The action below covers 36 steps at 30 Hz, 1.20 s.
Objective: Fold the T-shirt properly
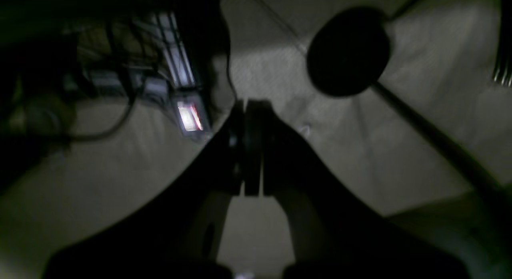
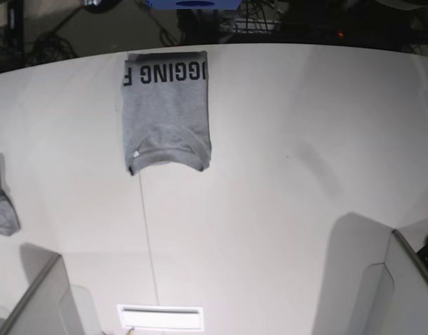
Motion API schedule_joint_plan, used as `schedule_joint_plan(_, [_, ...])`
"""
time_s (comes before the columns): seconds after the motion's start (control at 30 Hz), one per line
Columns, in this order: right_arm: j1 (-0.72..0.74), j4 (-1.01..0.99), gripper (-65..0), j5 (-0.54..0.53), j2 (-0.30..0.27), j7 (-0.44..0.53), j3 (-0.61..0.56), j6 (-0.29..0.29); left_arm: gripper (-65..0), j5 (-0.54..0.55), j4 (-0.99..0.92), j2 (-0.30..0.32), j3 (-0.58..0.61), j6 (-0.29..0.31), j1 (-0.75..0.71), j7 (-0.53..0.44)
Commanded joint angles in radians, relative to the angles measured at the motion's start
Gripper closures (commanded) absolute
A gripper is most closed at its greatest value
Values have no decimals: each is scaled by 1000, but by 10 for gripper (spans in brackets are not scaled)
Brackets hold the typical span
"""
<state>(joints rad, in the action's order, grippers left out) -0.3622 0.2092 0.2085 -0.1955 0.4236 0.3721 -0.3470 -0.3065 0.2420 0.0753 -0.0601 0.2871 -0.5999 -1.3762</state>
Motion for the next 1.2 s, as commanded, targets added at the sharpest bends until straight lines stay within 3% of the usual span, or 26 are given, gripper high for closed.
schedule_joint_plan(0.0, [-2,-15,0,-1,-12,10,-66,-4,0,0,-74,-12,-2,-2,7,-20])
schedule_joint_plan(0.07, [9,-24,0,-2,-14,10,-170,1,0,8,-226,-39,-4,-2,61,-20])
schedule_joint_plan(0.27, [1,-38,0,1,-9,7,-416,1,0,10,-242,-93,-5,-41,189,2])
schedule_joint_plan(0.33, [16,-66,0,1,-8,5,-488,1,0,8,-242,-95,-5,-41,237,203])
schedule_joint_plan(0.47, [84,-150,0,-10,6,-25,-546,2,0,5,-242,-96,-4,-44,324,829])
schedule_joint_plan(0.53, [114,-173,0,-45,29,-101,-514,2,0,7,-206,-95,-2,-44,326,1004])
schedule_joint_plan(0.57, [124,-175,0,-65,37,-139,-493,2,0,8,-154,-95,-4,-44,326,1042])
schedule_joint_plan(0.67, [128,-155,0,-100,52,-196,-456,2,0,10,-108,-90,-5,-44,337,1087])
schedule_joint_plan(1.17, [140,-98,0,-99,66,-194,-448,2,0,3,-160,-88,6,-44,380,1088])
